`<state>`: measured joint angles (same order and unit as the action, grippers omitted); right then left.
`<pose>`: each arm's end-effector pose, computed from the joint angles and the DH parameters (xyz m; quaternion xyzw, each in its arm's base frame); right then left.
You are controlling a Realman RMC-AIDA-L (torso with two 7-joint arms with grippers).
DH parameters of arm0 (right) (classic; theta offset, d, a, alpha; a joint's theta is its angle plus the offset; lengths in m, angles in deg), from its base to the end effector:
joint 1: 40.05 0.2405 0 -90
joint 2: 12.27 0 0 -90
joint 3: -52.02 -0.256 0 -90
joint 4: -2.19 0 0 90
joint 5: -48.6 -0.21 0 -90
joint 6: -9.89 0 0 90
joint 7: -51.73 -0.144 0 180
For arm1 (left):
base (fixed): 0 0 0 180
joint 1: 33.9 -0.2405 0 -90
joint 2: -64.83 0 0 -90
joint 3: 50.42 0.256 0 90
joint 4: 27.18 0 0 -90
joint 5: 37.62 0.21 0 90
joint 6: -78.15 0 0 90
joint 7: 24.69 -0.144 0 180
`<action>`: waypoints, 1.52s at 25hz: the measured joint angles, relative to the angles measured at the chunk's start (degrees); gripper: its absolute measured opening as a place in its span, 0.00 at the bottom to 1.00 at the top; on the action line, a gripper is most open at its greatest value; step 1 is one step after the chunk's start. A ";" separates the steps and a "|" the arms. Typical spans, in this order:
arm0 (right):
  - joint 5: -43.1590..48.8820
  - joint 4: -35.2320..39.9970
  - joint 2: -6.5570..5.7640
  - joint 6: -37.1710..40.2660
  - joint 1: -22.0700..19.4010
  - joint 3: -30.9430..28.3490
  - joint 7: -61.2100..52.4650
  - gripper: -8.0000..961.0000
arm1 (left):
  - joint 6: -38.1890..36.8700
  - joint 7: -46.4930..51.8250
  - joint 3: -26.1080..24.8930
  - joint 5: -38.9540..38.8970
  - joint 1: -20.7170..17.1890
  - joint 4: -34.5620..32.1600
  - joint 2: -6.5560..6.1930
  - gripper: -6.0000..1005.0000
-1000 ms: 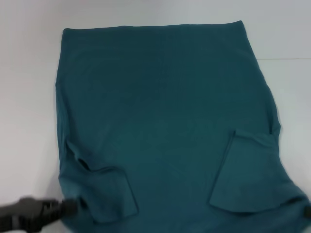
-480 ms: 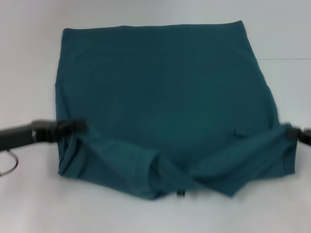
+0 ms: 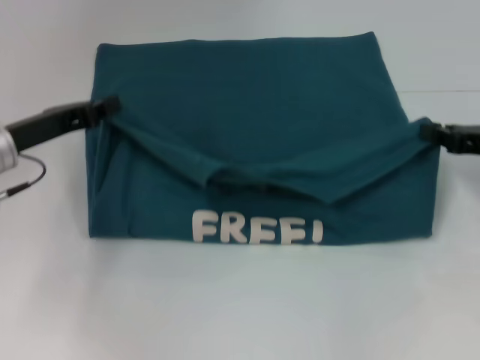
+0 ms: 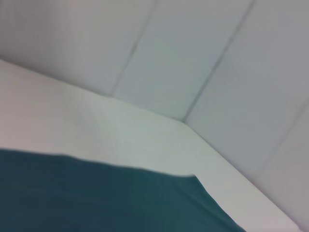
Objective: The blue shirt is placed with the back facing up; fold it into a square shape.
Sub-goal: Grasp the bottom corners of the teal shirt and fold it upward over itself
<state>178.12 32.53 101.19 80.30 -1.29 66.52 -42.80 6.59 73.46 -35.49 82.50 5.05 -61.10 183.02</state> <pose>0.3102 0.3970 0.0581 -0.8275 0.4137 0.2268 0.3044 -0.2806 0.4021 0.0475 -0.7917 -0.4291 -0.3208 0.2934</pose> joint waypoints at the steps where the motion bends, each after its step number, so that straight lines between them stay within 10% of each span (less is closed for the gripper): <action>1: -0.03 -0.57 -0.01 -1.98 0.98 0.59 0.08 0.07 | 0.98 -0.16 0.06 -0.29 0.32 0.05 0.08 0.04; 15: -3.80 -5.21 0.47 -24.64 10.69 8.53 3.85 0.12 | 18.88 -9.76 0.31 -7.95 6.96 5.60 0.55 0.04; 38: -7.80 -11.16 0.76 -35.18 14.36 13.78 7.44 0.20 | 27.50 -17.31 0.13 -13.04 7.27 10.05 2.20 0.05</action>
<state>170.32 21.37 101.94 45.12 13.06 80.31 -35.36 34.09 56.16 -35.35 69.46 12.32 -51.05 185.22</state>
